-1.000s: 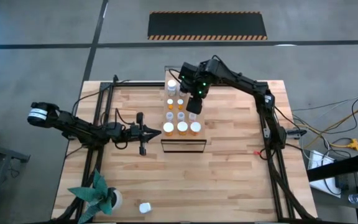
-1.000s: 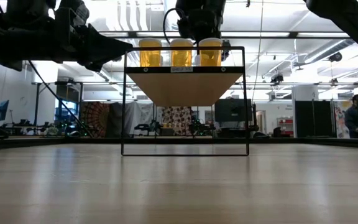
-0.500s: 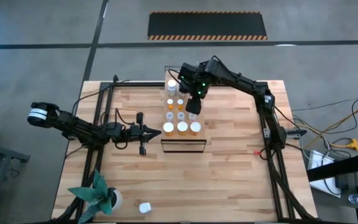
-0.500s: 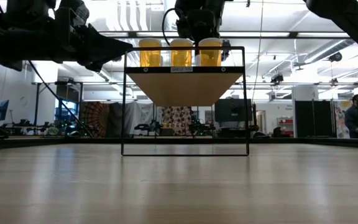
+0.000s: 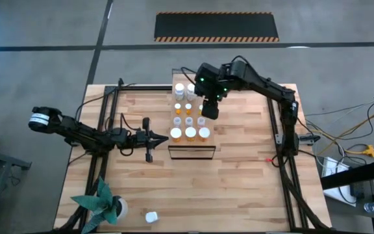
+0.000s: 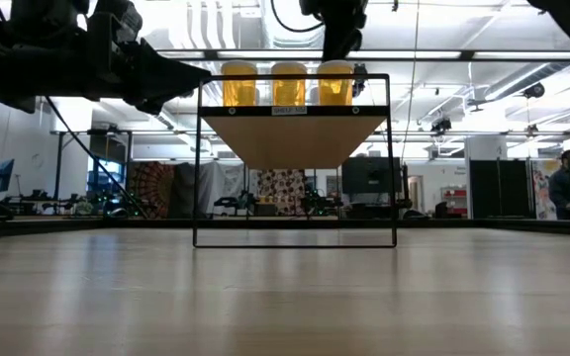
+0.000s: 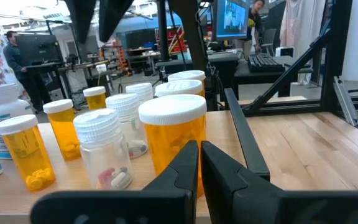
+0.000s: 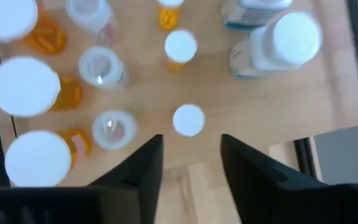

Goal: Pick and place medicine bottles onto shelf by color
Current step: Put the small orange pill bottle aligned with the other small orange bottles on the shelf

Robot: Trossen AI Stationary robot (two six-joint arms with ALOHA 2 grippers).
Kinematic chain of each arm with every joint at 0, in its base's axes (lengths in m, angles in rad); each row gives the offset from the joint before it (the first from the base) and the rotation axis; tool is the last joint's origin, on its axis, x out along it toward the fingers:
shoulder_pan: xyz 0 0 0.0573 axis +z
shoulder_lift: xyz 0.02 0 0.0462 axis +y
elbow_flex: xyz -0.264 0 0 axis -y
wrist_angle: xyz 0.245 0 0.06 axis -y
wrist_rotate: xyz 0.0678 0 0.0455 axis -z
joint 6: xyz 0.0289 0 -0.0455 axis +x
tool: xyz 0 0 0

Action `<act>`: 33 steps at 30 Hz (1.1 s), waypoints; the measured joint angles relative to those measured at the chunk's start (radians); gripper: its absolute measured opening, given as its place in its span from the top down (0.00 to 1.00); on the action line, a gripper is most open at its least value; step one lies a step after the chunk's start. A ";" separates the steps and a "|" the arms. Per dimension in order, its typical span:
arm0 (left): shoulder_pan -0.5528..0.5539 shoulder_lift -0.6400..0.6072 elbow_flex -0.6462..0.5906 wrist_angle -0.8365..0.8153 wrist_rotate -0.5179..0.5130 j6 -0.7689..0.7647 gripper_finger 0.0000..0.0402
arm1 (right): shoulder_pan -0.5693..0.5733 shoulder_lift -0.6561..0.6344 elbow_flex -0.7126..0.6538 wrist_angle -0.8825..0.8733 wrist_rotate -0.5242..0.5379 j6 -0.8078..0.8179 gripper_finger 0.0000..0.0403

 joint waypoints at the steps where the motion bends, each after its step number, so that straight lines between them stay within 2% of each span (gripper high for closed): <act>1: 0.000 0.000 0.000 0.000 0.000 0.000 1.00 | 0.003 -0.005 -0.020 0.001 0.000 0.000 0.66; 7: 0.000 0.000 0.000 -0.004 0.000 0.000 1.00 | 0.004 -0.054 -0.236 0.069 0.000 -0.013 0.92; 9: 0.000 0.000 0.000 -0.007 0.000 0.000 1.00 | 0.002 -0.087 -0.318 0.128 0.000 -0.020 0.96; 14: 0.000 0.000 0.000 -0.007 0.000 0.000 1.00 | -0.002 -0.168 -0.492 0.306 -0.003 -0.021 0.97; 19: 0.000 0.000 0.000 -0.006 0.000 0.000 1.00 | -0.015 -0.235 -0.598 0.413 -0.006 -0.021 0.97; 27: 0.000 0.000 0.000 -0.002 0.000 0.000 1.00 | -0.018 -0.275 -0.687 0.519 -0.008 -0.022 0.97; 33: 0.000 0.000 0.001 -0.002 0.000 0.000 1.00 | -0.018 -0.270 -0.699 0.550 -0.007 -0.028 0.97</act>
